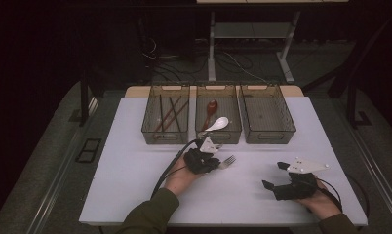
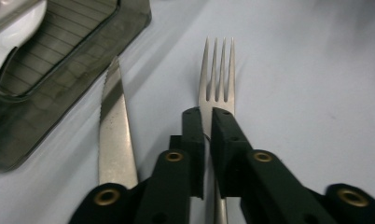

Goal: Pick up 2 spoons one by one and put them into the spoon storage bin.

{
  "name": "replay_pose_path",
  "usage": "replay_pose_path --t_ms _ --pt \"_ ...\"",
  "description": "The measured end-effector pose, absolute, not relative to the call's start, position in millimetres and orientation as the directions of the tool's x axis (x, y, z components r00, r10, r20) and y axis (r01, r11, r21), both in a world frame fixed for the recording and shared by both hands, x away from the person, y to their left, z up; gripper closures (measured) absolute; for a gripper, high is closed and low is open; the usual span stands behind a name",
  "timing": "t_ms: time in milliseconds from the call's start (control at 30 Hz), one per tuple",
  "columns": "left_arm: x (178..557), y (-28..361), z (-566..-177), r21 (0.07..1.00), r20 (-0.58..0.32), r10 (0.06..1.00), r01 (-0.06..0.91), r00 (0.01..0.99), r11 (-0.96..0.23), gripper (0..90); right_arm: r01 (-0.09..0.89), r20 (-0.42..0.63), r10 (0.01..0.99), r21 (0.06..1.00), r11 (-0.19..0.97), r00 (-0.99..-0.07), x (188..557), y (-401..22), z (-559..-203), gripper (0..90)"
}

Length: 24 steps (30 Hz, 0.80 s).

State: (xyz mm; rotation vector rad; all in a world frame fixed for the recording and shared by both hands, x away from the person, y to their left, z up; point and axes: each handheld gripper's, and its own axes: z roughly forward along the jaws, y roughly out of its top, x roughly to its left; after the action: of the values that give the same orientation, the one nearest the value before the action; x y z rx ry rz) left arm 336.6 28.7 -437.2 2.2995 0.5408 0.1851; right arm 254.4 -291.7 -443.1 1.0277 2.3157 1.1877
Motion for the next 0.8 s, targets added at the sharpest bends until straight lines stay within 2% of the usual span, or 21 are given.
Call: replay_pose_path --t_ms 133,300,600,800 --pt "330.4 36.0 -437.2 0.711 -0.018 0.413 0.302 0.911 -0.636 71.7 0.446 0.025 0.732 0.807 0.387 -0.681 254.6 -292.1 -443.1 12.0" --pt "324.5 37.9 -443.8 0.693 -0.027 0.394 0.301 0.919 -0.655 67.9 0.444 0.022 0.731 0.807 0.390 -0.682 254.6 -292.1 -442.4 12.0" --pt "323.2 39.3 -448.4 0.697 -0.025 0.384 0.291 0.923 -0.655 69.9 0.446 0.021 0.733 0.806 0.390 -0.680 254.5 -292.3 -442.7 12.0" --pt "328.3 43.5 -450.2 0.707 -0.049 0.387 0.306 0.921 -0.638 79.1 0.443 0.018 0.733 0.807 0.391 -0.680 254.5 -292.3 -442.7 11.9"
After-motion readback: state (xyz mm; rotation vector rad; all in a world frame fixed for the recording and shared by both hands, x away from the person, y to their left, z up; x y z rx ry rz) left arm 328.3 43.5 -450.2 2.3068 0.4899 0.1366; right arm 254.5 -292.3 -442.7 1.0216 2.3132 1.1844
